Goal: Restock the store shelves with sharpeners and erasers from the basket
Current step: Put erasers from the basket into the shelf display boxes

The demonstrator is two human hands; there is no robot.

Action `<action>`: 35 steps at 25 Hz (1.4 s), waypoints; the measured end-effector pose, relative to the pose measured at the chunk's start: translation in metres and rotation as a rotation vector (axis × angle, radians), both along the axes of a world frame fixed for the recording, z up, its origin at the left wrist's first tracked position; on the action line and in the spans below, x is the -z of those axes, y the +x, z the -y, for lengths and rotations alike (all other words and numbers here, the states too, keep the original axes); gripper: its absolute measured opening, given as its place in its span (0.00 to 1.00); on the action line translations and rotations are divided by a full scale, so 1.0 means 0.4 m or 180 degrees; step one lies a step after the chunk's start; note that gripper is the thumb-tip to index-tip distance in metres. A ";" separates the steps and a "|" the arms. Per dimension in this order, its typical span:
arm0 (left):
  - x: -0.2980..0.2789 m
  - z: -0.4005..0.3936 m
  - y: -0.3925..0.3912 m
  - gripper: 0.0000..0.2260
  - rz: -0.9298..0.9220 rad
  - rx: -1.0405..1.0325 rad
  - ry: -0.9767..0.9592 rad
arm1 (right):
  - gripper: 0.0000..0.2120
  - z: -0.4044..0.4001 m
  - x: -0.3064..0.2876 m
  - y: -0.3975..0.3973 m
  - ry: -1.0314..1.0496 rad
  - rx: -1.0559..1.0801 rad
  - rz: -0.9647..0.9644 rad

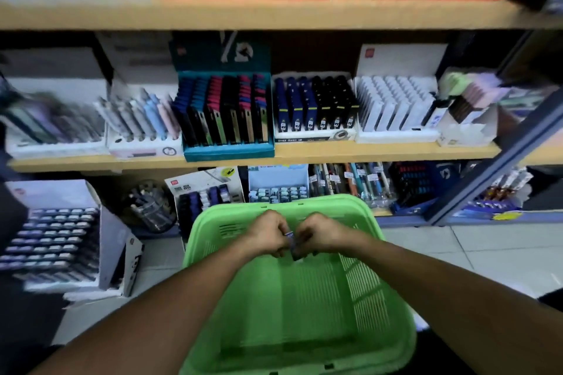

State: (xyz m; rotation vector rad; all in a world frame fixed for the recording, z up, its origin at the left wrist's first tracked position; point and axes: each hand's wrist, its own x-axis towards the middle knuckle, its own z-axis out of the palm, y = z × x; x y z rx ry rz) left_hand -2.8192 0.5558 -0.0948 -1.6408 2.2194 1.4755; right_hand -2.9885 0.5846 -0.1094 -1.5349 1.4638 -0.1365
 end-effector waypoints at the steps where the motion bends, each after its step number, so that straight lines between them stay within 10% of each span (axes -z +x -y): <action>1: -0.046 -0.001 -0.005 0.03 -0.0149 -0.0084 -0.0114 | 0.06 0.000 -0.049 -0.006 -0.0061 0.0023 0.0042; 19: -0.884 -0.095 -0.331 0.04 -0.3074 -0.0433 -0.0709 | 0.10 -0.178 -0.915 -0.353 -0.2546 0.1869 0.2281; 28: -1.028 -0.053 -0.571 0.14 -0.1355 0.0561 -0.3378 | 0.05 -0.189 -1.096 -0.616 -0.3708 0.2975 0.1343; 35: -1.050 0.040 -0.692 0.22 -0.0232 0.1642 -0.3501 | 0.06 -0.115 -1.107 -0.748 -0.3758 0.3053 -0.0070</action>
